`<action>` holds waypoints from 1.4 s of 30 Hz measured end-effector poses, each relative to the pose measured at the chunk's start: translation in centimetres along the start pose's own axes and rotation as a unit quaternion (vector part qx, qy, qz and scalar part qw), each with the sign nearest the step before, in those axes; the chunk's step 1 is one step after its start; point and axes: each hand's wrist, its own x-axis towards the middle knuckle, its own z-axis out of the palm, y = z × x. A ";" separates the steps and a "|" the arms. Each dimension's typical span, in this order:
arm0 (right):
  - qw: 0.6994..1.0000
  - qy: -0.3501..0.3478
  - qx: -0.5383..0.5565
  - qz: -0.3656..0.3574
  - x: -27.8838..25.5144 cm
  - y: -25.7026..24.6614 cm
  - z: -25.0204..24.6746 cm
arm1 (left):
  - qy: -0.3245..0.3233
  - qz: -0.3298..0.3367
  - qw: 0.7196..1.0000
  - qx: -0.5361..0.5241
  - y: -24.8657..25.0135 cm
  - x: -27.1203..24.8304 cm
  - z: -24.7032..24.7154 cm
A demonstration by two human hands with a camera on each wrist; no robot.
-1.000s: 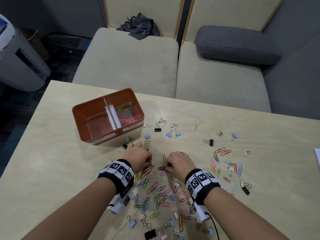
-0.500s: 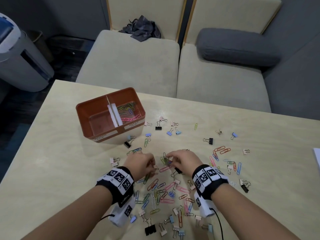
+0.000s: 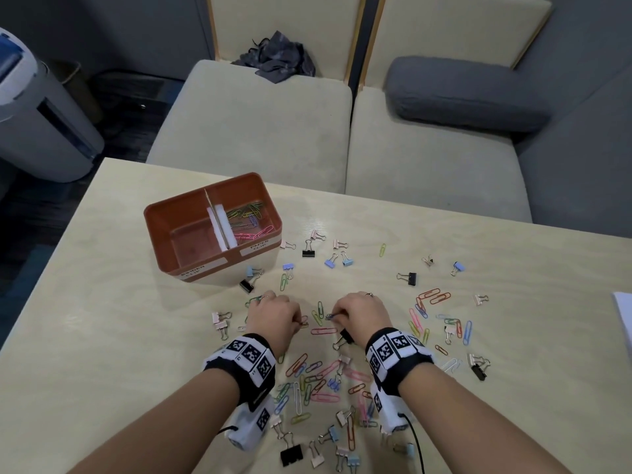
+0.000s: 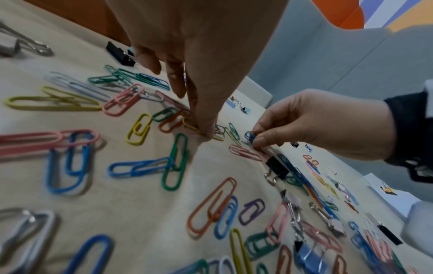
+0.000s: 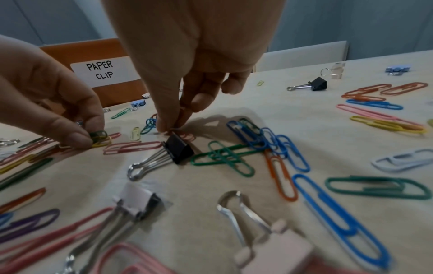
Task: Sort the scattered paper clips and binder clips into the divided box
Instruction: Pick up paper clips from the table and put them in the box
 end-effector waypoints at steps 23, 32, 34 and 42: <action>0.999 -0.039 -0.007 0.003 1.8 -3.5 -0.6 | 0.009 0.091 0.995 0.045 -0.8 0.3 -0.3; 0.991 -0.033 0.126 0.016 1.4 -1.7 -0.5 | 0.045 0.056 0.997 -0.043 -2.4 0.6 -0.5; 0.985 -0.006 0.166 0.037 1.2 -0.8 -0.9 | 0.043 0.055 0.997 -0.043 -2.3 0.8 -0.6; 0.993 -0.046 0.098 0.041 0.2 1.9 -1.9 | 0.033 0.079 0.996 -0.033 0.5 1.9 -0.4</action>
